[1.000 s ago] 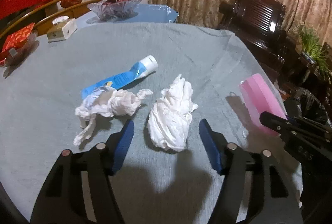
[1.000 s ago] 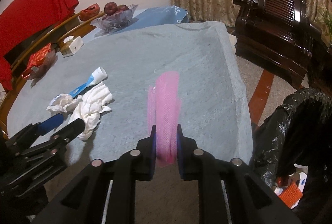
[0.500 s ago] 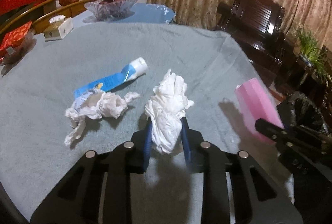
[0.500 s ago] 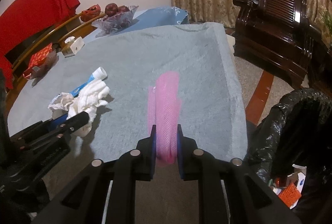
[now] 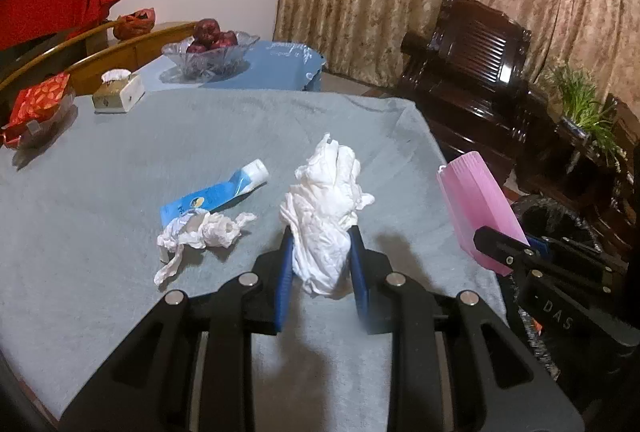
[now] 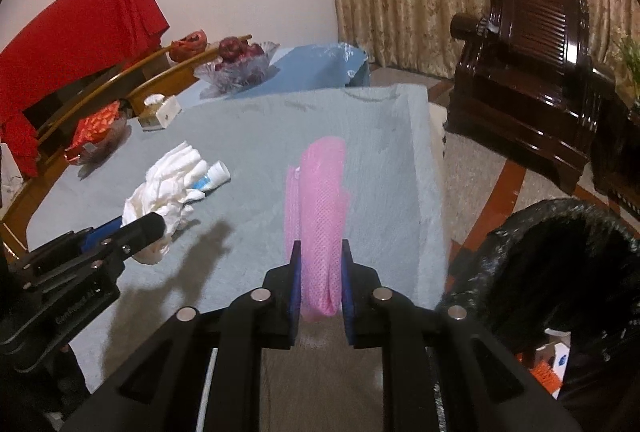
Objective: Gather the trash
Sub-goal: 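Grasp the white tissue with the left tool while the right tool holds the pink mask, then carry the tissue and pink mask over the bin and open both tools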
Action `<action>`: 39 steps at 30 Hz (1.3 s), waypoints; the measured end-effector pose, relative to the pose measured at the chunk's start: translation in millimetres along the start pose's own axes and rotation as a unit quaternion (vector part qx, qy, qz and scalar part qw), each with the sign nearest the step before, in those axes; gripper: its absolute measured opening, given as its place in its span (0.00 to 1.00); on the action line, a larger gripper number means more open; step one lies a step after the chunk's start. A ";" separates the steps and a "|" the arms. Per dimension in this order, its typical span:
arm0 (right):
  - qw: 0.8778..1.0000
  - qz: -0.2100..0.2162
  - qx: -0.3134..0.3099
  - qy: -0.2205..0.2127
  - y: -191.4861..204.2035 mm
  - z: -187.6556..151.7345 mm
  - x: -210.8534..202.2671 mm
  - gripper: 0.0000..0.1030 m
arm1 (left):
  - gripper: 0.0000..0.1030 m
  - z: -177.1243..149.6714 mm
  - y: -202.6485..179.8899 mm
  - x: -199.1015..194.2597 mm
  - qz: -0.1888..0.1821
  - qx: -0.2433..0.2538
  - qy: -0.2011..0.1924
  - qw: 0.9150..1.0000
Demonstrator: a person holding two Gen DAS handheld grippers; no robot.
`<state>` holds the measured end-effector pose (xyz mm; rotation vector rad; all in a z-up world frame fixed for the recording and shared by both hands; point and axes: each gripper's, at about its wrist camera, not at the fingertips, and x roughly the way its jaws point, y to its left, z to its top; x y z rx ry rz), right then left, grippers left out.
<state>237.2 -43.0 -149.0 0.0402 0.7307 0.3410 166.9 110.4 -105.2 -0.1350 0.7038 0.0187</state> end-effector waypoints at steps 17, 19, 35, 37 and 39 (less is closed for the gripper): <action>0.999 -0.015 -0.002 -0.047 -24.5 0.2 -77.3 0.16 | 0.24 5.6 -51.5 -43.0 -0.044 0.029 -0.028 0.998; 0.998 -0.021 0.002 -0.051 -30.8 -1.5 -85.4 0.16 | 0.24 5.4 -59.4 -46.0 -0.051 0.034 -0.030 0.998; 0.994 -0.076 0.037 -0.072 -94.5 -19.0 -135.9 0.16 | 0.24 -2.2 -129.2 -55.2 -0.111 0.085 -0.026 0.990; 0.993 -0.082 0.041 -0.072 -102.0 -21.7 -140.5 0.16 | 0.24 -2.7 -136.6 -54.0 -0.118 0.089 -0.024 0.989; 0.992 -0.088 0.048 -0.072 -110.7 -25.6 -145.4 0.16 | 0.24 -4.1 -144.5 -53.2 -0.124 0.096 -0.022 0.987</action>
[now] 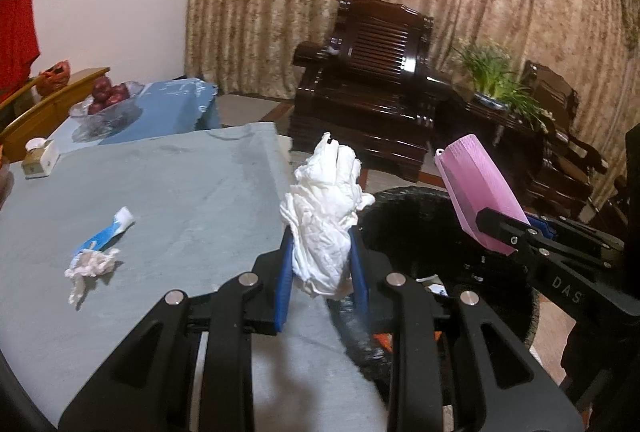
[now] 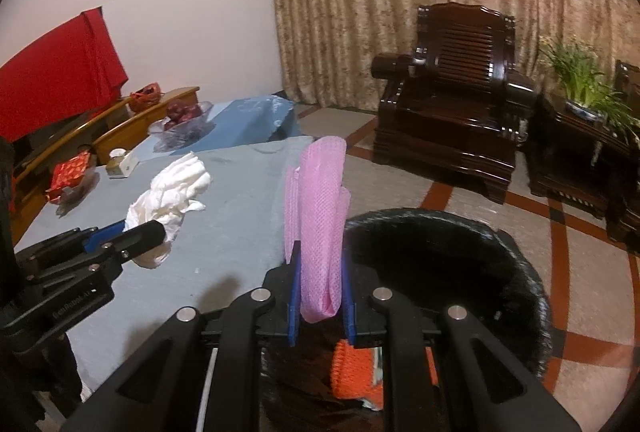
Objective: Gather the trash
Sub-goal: 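Carry the tissue and pink mask over the bin and open both tools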
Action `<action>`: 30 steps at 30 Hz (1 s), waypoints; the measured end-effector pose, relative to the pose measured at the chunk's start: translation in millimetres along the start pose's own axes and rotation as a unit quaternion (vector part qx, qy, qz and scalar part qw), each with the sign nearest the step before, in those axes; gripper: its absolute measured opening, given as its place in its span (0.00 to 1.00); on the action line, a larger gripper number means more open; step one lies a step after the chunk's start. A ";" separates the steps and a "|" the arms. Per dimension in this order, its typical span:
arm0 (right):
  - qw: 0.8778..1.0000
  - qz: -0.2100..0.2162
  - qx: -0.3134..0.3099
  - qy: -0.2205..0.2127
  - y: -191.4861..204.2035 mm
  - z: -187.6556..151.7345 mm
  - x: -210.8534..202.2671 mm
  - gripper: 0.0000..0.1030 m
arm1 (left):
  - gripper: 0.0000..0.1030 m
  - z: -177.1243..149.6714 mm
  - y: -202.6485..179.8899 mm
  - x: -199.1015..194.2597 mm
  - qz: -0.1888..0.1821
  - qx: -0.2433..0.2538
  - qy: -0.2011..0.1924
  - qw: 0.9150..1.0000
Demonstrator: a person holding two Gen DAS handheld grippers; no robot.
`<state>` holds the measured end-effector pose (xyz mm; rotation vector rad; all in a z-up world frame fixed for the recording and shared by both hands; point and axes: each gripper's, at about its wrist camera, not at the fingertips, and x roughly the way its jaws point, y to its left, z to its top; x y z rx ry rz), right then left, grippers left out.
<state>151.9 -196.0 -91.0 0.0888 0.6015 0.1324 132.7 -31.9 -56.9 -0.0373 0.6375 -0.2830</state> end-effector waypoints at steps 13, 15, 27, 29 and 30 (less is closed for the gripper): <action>0.999 -0.043 0.022 0.008 -48.5 -14.0 -10.8 0.16 | 0.24 -4.3 -50.9 27.9 -0.037 0.042 0.015 0.998; 0.998 -0.049 0.024 0.009 -57.4 -17.4 -12.8 0.16 | 0.24 -5.8 -56.0 33.8 -0.041 0.045 0.018 0.998; 0.995 -0.080 0.041 0.032 -88.4 -33.8 -5.3 0.16 | 0.24 -14.6 -91.6 69.5 -0.067 0.077 0.047 0.994; 0.995 -0.082 0.043 0.036 -91.1 -37.4 -3.7 0.16 | 0.24 -18.7 -95.8 75.8 -0.070 0.082 0.054 0.993; 0.995 -0.083 0.044 0.038 -92.7 -39.0 -2.7 0.16 | 0.25 -20.7 -97.7 78.5 -0.071 0.083 0.057 0.992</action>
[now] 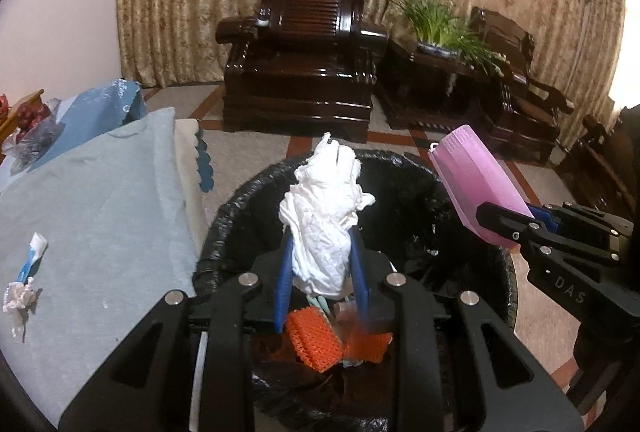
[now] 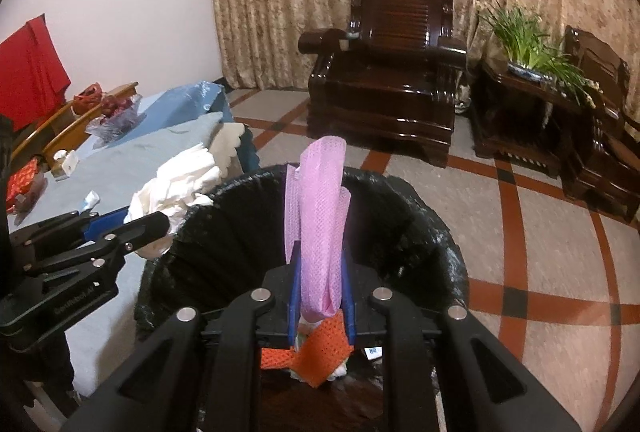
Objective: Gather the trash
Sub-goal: 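Carry the tissue and pink mask over the bin and open both tools, then move both tools back over the table toward the toothpaste tube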
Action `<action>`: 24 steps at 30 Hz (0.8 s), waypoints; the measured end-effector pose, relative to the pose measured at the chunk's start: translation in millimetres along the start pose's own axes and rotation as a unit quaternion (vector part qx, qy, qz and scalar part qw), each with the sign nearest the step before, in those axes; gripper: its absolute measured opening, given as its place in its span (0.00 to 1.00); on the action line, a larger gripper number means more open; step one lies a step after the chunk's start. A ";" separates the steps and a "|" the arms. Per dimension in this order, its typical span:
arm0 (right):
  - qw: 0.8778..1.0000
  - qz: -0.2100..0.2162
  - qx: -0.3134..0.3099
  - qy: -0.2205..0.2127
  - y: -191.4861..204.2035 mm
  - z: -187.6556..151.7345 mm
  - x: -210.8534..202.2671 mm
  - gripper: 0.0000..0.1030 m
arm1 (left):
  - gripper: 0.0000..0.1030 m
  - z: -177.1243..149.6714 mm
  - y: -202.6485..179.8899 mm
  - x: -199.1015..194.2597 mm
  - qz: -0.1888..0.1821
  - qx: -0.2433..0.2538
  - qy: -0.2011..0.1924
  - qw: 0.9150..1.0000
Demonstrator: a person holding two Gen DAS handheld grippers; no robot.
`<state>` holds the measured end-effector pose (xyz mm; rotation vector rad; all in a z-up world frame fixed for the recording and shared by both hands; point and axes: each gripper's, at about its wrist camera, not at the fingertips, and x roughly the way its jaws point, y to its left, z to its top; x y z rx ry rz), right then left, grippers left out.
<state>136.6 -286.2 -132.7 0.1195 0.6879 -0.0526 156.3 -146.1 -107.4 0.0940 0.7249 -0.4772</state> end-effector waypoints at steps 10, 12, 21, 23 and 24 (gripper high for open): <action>1.000 -0.019 0.008 0.014 -13.4 -5.8 6.8 0.46 | 0.57 -1.3 8.1 6.9 -0.004 -0.015 0.007 1.000; 1.000 -0.021 0.012 0.013 -15.0 -6.2 5.6 0.58 | 0.64 -1.6 13.8 2.2 -0.003 -0.021 0.003 1.000; 1.000 -0.007 0.007 -0.003 1.0 -2.8 -2.4 0.94 | 0.86 -5.4 53.9 -35.9 0.044 -0.052 -0.025 0.997; 1.000 0.004 0.006 -0.008 8.6 -0.9 -3.1 0.94 | 0.86 -6.8 66.4 -46.3 0.058 -0.060 -0.029 0.996; 1.000 0.011 0.003 -0.011 14.4 0.8 -3.7 0.94 | 0.86 -9.0 74.3 -52.9 0.067 -0.065 -0.032 0.995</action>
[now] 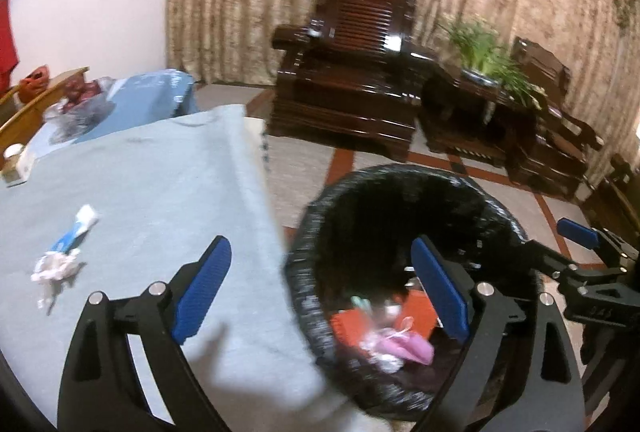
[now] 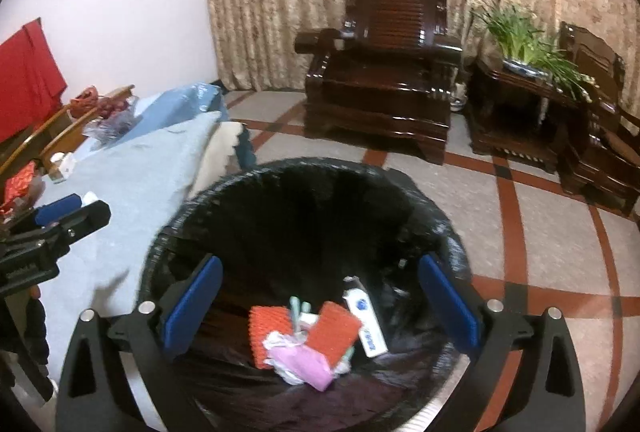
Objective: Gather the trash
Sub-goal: 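Move both tools back over the table toward the toothpaste tube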
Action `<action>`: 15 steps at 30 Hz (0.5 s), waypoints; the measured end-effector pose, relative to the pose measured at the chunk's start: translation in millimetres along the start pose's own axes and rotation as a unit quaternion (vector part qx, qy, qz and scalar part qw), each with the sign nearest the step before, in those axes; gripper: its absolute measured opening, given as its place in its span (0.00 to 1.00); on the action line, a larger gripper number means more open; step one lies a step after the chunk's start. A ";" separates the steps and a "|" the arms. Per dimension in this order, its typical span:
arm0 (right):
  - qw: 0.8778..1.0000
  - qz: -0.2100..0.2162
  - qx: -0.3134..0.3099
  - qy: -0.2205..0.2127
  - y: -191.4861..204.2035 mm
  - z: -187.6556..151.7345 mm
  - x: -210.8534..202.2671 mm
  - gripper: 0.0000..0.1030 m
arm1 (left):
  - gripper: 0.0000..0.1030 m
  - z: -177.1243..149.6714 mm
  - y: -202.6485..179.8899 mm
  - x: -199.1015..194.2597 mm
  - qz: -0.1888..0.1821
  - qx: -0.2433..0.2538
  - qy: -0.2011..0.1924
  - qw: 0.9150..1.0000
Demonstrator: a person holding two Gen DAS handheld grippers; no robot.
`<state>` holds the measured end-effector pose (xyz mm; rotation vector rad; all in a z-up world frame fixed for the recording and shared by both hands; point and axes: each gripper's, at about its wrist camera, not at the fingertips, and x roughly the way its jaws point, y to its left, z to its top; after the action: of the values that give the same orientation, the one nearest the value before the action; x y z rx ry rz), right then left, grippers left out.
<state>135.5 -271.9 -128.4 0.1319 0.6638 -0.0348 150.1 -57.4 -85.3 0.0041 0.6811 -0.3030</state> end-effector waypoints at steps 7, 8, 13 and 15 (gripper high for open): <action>0.999 0.048 -0.021 -0.009 45.4 10.1 5.8 0.94 | 0.87 -2.6 49.2 -32.0 0.048 -0.023 -0.016 0.998; 0.998 0.054 -0.023 -0.009 51.9 11.2 7.0 0.94 | 0.87 -3.3 57.1 -36.8 0.058 -0.026 -0.018 0.998; 0.994 0.094 -0.051 -0.011 97.8 16.4 17.0 0.94 | 0.87 -8.6 95.3 -54.5 0.098 -0.049 -0.025 0.994; 0.992 0.104 -0.063 -0.011 115.3 18.4 21.5 0.94 | 0.87 -12.1 113.3 -60.8 0.117 -0.060 -0.027 0.991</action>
<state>172.3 -159.9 -114.5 0.0793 0.6254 0.2063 129.3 68.8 -67.8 -0.0380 0.6371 -0.0364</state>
